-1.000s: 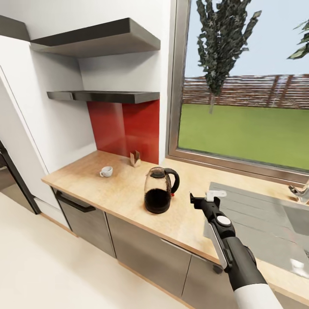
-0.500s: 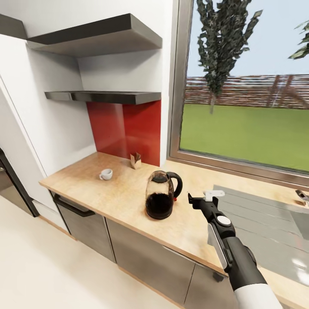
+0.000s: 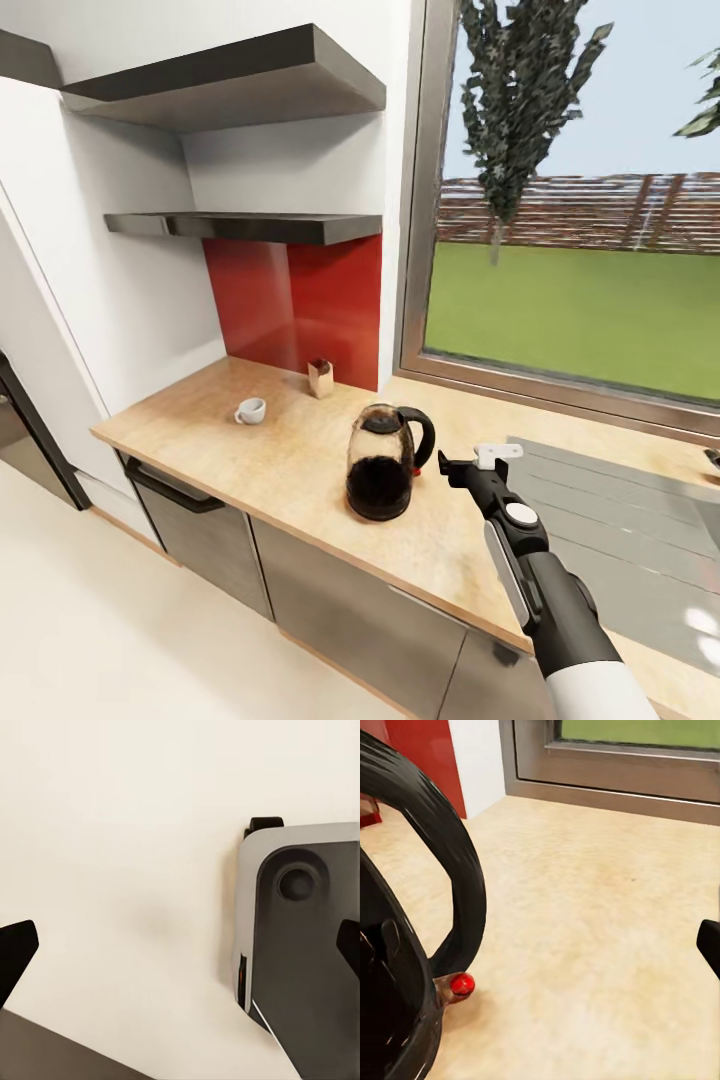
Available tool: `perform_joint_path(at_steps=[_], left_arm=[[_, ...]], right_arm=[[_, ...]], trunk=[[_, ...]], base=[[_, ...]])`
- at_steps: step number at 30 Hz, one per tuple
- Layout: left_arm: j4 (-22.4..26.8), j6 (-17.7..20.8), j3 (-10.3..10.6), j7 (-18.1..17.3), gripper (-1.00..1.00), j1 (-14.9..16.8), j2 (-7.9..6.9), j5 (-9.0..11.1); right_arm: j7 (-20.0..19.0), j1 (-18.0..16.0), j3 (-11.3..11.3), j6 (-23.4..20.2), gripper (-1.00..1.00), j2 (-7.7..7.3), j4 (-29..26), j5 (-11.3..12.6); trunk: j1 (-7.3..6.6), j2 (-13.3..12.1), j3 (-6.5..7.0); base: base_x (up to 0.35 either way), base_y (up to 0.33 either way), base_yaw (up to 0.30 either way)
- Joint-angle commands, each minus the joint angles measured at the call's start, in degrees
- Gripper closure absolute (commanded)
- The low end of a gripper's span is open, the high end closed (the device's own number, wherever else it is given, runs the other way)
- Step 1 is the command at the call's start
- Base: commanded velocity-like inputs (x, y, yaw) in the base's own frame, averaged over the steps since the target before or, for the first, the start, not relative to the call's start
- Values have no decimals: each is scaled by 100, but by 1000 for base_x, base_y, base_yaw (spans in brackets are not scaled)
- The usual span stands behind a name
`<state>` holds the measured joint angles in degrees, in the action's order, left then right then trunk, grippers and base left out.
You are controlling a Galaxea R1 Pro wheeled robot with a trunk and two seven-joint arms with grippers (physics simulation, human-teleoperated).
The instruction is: Set up a coffee station on the kitchen countertop: keep the coffee maker on the countertop, move the bottle of coffee from the kitchen shelf to the counter next to the coffee maker, place a paper coffee filter on top of the coffee maker, put the saucer next to the coffee maker with the coffee cup on the saucer, and place the electric kettle next to the coffee maker.
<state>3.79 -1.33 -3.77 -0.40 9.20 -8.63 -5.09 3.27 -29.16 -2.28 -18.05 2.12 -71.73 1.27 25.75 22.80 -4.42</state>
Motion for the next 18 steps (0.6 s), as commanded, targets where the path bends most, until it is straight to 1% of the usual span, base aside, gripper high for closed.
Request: perform_joint_path(at_steps=[1,7,18], left_arm=[[-3,-12,-39,-4,-100,4,0,-54],[-1,-15,-36,-5,-100,5,7,-54],[-3,-28,-40,-4,-100,4,9,-56]], right_arm=[[34,-5,-10,-32,-100,-1,-8,14],[33,-8,-17,-32,-100,-1,-8,14],[41,-5,-14,-32,-100,-1,5,14]], trunk=[[4,12,-13],[4,12,-13],[4,12,-13]], base=[[118,39,0],[187,87,0],[37,7,0]])
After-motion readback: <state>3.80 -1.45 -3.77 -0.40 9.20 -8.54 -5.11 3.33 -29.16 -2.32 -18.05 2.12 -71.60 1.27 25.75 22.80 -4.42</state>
